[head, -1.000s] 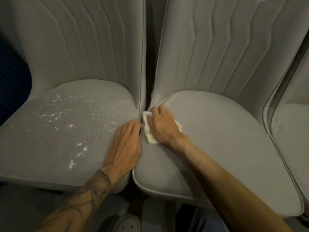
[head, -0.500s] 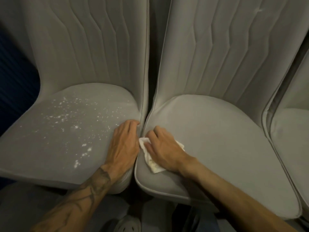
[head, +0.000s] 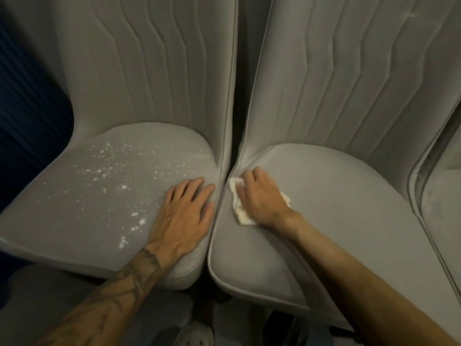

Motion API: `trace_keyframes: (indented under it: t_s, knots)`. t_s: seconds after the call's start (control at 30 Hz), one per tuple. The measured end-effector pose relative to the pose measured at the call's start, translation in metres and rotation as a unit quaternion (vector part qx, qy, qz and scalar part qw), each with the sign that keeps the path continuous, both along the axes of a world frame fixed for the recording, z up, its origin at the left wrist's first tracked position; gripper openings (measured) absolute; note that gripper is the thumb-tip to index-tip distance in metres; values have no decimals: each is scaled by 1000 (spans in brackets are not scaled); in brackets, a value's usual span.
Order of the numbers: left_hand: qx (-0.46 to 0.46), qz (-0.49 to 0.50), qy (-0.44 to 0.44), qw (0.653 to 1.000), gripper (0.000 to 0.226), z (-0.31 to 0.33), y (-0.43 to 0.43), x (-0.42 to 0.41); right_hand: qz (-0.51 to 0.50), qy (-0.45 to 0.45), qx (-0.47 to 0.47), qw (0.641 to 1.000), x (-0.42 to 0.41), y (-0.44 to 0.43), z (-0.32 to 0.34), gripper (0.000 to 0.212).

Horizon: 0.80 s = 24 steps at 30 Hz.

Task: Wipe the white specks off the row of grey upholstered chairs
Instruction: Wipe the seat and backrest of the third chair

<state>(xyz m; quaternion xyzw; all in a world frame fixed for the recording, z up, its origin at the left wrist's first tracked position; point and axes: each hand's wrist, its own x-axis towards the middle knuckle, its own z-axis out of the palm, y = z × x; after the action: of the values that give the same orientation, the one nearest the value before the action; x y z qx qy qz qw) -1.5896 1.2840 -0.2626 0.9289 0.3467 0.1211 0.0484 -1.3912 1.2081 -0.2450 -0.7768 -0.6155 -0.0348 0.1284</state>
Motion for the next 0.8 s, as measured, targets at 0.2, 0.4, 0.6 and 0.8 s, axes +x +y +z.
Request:
trace_keyframes:
  t_s: [0.2, 0.4, 0.6, 0.8]
  knots:
    - [-17, 4, -4, 1000, 55, -1, 1, -1, 127, 21, 51, 990, -40, -41, -18, 22]
    - [-18, 7, -2, 1000, 52, -2, 2, -1, -7, 0, -5, 1000, 9, 13, -1, 32]
    - [-16, 6, -2, 1000, 54, -5, 4, -1, 99, 51, 38, 993, -41, -33, -17, 29]
    - [-13, 6, -6, 1000, 52, -4, 3, -1, 4, 24, -11, 1000, 11, 15, 0, 33]
